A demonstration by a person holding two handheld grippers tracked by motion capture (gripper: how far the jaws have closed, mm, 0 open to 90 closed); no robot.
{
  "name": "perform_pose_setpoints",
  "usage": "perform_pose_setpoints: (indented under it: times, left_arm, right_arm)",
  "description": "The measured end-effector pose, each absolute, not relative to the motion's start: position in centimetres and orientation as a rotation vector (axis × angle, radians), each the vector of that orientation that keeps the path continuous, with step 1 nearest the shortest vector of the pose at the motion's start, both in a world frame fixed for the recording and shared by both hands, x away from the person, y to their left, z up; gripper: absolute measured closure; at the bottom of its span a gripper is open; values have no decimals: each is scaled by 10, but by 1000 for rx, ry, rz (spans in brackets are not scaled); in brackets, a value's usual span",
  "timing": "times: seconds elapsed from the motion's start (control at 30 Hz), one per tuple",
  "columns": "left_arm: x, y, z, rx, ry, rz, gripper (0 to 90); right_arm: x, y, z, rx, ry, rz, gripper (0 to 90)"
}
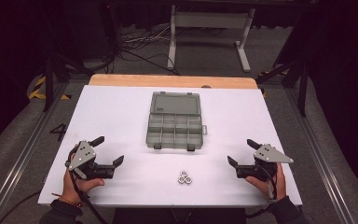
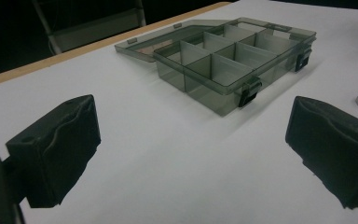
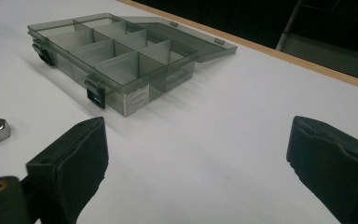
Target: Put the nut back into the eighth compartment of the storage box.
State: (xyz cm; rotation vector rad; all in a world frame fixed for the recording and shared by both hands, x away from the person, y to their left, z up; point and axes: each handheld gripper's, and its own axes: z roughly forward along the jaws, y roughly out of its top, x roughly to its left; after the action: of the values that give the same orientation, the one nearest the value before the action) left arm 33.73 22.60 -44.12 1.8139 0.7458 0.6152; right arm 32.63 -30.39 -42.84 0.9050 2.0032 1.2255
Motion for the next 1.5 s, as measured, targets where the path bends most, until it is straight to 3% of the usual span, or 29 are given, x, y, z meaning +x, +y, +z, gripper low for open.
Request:
perform_pose_setpoints:
  times: [0.37, 0.83, 1.3, 1.5]
  left_arm:
    - [341, 222, -445, 1846, 747, 616, 39]
    - [335, 221, -444, 1863, 722, 628, 11]
    - [333, 221, -444, 1850, 715, 644, 12]
    - [333, 222, -444, 1850, 709, 640, 12]
  right_arm:
    - [324, -299, -421, 900, 2107, 1209, 69]
    - [322, -246, -395, 684, 2520, 1066, 78]
    - [335, -171, -401, 576, 2857, 635, 232]
    - [337, -150, -406, 518, 2937, 533, 341]
